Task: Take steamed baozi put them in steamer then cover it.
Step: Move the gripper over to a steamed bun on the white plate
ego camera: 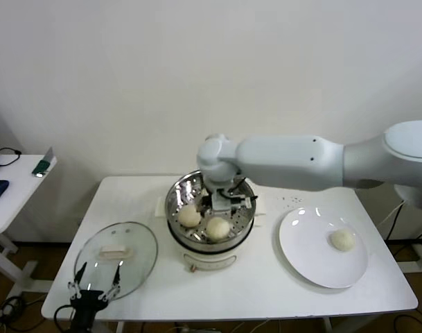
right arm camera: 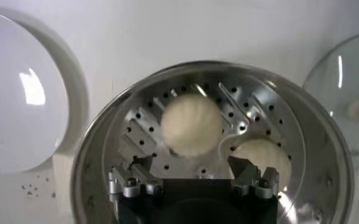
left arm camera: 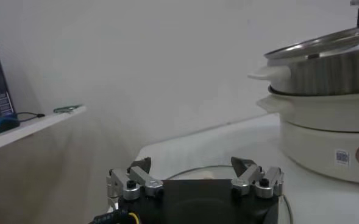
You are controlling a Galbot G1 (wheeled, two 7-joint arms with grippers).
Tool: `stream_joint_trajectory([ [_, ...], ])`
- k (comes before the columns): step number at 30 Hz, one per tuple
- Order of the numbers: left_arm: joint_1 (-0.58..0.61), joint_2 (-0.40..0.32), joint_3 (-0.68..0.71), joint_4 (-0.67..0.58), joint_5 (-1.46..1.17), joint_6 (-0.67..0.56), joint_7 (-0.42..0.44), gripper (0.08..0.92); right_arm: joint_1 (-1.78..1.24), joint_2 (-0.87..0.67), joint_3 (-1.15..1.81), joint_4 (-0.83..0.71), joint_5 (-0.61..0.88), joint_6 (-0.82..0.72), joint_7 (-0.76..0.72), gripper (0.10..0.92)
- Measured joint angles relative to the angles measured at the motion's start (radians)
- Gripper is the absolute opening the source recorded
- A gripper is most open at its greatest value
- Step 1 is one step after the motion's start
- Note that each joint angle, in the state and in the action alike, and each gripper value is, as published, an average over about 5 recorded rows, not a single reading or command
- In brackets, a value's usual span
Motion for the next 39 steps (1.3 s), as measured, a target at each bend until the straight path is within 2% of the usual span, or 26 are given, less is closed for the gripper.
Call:
stream_joint_trajectory([
  [6,-0.004,0.001,0.001,-0.013,0.0,0.005,0.0,0.823,0.064,-0.102,-0.028,-0.003,0.134,-0.151,0.068,0.823],
  [13,-0.004,-0.004,0.008,-0.034,0.008,0.005,0.0,0.823,0.093,-0.259,-0.031,0.03,0.302,-0.478,0.117,0.823],
  [17,0.003,-0.005,0.011,-0.044,0.011,0.004,0.001,0.823,0.07,-0.365,-0.01,0.06,0.349,-0.645,0.12,0.823],
  [21,0.008,-0.001,0.011,-0.054,0.013,0.006,0.001,0.823,0.001,-0.475,0.036,0.072,0.363,-0.747,0.107,0.823],
  [29,0.014,-0.004,0.011,-0.061,0.025,0.009,0.001,0.823,-0.207,-0.64,0.176,0.033,0.342,-0.788,0.053,0.823],
  [39,0.037,-0.018,0.007,-0.067,0.03,0.015,-0.002,0.823,-0.461,-0.7,0.357,-0.123,0.226,-0.703,-0.001,0.823],
])
